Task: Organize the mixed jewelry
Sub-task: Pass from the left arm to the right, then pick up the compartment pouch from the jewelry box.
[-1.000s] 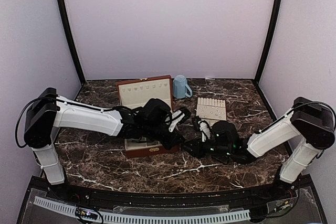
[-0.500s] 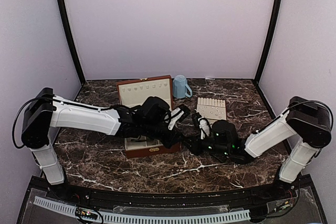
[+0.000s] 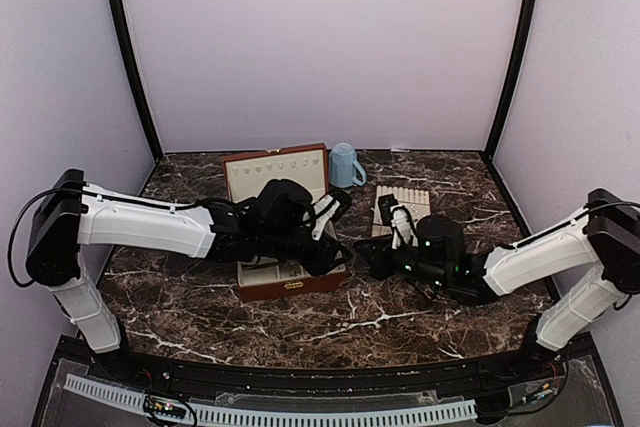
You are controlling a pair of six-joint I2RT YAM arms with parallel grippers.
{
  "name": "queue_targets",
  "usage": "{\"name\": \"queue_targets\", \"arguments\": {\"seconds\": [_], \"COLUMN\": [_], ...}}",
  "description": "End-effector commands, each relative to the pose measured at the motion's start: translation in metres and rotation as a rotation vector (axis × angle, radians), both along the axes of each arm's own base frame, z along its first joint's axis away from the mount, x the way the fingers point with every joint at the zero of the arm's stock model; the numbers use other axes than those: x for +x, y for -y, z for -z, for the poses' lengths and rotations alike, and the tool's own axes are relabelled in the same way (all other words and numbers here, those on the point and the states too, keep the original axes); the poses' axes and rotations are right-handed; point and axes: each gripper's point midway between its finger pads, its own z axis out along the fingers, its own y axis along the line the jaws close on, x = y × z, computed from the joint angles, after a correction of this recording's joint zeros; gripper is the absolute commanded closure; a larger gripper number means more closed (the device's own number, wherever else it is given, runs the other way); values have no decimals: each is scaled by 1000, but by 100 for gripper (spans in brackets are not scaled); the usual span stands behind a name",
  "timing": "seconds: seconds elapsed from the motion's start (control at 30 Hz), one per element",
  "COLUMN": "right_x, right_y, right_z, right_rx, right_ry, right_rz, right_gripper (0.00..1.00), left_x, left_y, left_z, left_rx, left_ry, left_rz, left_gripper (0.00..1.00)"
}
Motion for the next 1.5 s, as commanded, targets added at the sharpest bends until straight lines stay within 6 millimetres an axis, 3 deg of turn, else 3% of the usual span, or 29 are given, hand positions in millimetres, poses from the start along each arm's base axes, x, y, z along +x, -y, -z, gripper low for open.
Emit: {"name": "queue_targets", "arguments": {"seconds": [0.0, 0.13, 0.23, 0.37, 0.5, 0.7, 0.93, 1.33, 1.47], "right_x": [13, 20, 25, 31, 38, 48, 51, 53, 52], "right_y": [6, 5, 3, -4, -10, -23, -34, -39, -38], "right_z": [-26, -40, -53, -74, -92, -123, -151, -184, -192], "right_rx": [-52, -108, -134, -160, -182, -170, -154, -146, -131], "right_ry": [34, 41, 48, 64, 70, 97, 141, 198, 211], "right_rz": [79, 96, 107, 108, 116, 116, 86, 70, 70], "right_gripper": [100, 100, 100, 100, 100, 100, 100, 100, 100], "left_x": [13, 21, 25, 45, 61, 81, 119, 150, 153], "left_y": [-22, -54, -80, -129, -163, -173, -168, -164, -162], "left_z": [-39, -61, -73, -74, -75, -62, -28, -16, 1], "left_rx": [-58, -66, -59, 6, 98, 157, 278, 343, 372], "left_ry": [131, 212, 239, 237, 279, 307, 333, 579, 575], "left_rz": [-102, -170, -190, -226, -213, -146, -157, -147, -119], "left_gripper": [51, 39, 37, 36, 36, 41, 55, 46, 45]}}
